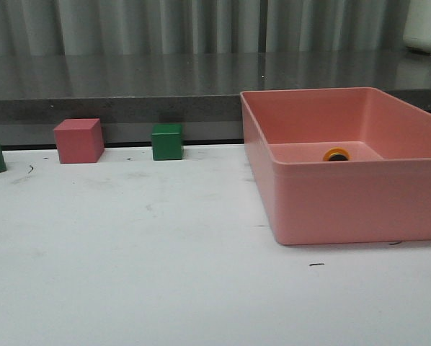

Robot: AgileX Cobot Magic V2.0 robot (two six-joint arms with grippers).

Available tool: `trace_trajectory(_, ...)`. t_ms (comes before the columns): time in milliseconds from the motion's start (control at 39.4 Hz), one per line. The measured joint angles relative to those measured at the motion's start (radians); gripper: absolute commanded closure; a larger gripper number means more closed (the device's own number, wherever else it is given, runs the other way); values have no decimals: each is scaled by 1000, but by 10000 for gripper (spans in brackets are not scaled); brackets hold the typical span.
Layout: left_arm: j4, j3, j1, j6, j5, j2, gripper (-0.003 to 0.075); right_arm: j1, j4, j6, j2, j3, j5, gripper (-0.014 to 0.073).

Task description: Place and stand button with both arms

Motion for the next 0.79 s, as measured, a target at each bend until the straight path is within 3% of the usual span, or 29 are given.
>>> trace_trajectory(229, -33, -7, 0, 0, -92, 0, 741, 0, 0, 0, 0, -10, -1, 663)
trace_trajectory(407, -36, -139, 0, 0, 49, 15, 741, 0, 0, 0, 11, -172, 78, 662)
trace_trajectory(584, -36, -276, 0, 0, 132, 181, 741, 0, 0, 0, 178, -336, 133, 662)
trace_trajectory(788, -36, -355, 0, 0, 149, 355, 741, 0, 0, 0, 395, -412, 120, 662)
